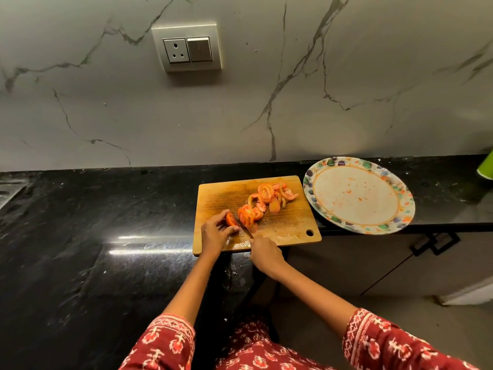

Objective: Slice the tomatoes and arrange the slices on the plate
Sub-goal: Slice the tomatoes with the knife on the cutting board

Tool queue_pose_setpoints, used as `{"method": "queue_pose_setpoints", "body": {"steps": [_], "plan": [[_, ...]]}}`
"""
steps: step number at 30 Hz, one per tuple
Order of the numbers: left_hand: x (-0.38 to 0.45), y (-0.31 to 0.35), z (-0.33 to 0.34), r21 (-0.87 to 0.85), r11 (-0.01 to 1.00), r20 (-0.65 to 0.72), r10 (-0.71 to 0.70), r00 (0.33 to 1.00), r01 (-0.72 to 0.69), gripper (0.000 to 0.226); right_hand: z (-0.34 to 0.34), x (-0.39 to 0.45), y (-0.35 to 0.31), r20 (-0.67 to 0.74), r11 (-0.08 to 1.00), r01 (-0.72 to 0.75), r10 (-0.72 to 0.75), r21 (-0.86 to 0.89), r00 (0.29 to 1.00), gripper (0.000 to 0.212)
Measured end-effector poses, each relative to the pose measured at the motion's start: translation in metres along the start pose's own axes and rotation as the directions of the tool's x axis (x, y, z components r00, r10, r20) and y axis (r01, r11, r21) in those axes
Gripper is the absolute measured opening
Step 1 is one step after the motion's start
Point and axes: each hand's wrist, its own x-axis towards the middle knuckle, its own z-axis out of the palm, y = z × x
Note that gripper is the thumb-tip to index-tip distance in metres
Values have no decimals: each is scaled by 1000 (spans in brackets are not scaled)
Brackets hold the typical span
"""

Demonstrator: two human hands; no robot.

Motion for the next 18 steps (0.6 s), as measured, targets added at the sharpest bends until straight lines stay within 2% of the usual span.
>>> {"method": "queue_pose_setpoints", "body": {"steps": [3, 10, 15, 18], "plan": [[3, 0, 5, 38, 997, 12, 65, 998, -65, 57, -2, 5, 7, -30, 994, 5, -2, 112, 1000, 31], [8, 3, 12, 70, 991, 59, 109, 992, -114, 59, -11, 13, 7, -84, 987, 74, -62, 142, 995, 38], [11, 2, 14, 79, 989, 140, 113, 984, -125, 68, -20, 14, 7, -123, 976, 68, -43, 206, 991, 36], [13, 1, 13, 83, 989, 139, 109, 984, -122, 69, -24, 13, 7, -125, 972, 82, -55, 222, 991, 36]]}}
